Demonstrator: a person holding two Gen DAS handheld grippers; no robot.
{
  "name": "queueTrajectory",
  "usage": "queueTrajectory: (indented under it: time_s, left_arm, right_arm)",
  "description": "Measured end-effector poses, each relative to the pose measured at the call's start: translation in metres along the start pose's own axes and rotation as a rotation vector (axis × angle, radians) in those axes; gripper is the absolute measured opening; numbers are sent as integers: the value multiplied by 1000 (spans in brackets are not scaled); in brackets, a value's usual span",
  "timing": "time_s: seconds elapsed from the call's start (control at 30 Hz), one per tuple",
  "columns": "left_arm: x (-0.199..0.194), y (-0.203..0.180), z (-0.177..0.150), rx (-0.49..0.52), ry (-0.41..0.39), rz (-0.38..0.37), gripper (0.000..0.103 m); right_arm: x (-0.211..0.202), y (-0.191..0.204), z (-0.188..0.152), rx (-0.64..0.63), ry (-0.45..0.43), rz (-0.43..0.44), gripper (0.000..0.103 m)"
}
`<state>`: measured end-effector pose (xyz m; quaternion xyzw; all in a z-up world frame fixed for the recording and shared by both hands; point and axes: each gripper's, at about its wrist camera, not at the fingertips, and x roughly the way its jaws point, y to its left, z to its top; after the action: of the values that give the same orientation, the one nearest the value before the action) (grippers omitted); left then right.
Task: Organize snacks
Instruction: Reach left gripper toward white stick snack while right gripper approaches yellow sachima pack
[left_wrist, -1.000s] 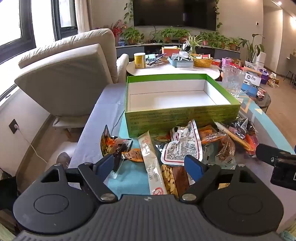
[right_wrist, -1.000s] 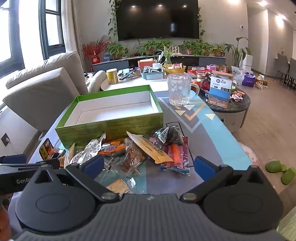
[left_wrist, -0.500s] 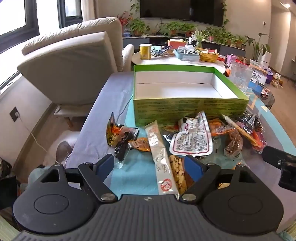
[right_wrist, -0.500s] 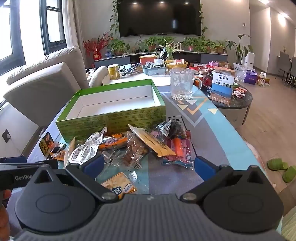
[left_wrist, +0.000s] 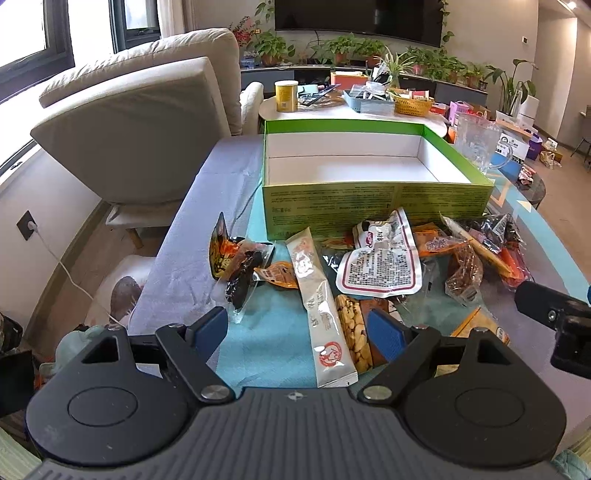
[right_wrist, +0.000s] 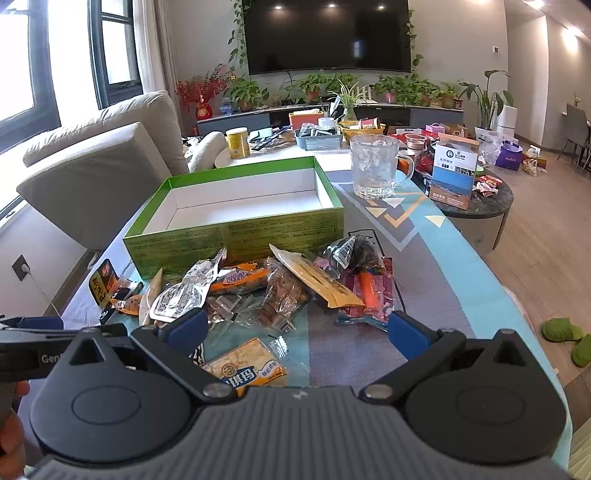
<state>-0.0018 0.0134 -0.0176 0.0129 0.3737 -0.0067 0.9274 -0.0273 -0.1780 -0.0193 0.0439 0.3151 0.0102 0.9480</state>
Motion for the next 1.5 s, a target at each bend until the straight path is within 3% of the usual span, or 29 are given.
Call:
queueTrajectory:
  time_s: [0.6, 0.8, 1.5]
  left_arm:
    - [3, 1, -1, -7, 16, 4, 82]
    - [6, 2, -2, -15, 26, 9, 82]
    - [10, 2, -4, -17, 41, 19, 82]
  right_arm:
    - [-13, 11, -6, -63, -92, 48, 43]
    - [-11, 14, -9, -72, -62, 113, 43]
    - [-2, 12, -17, -62, -4, 94, 43]
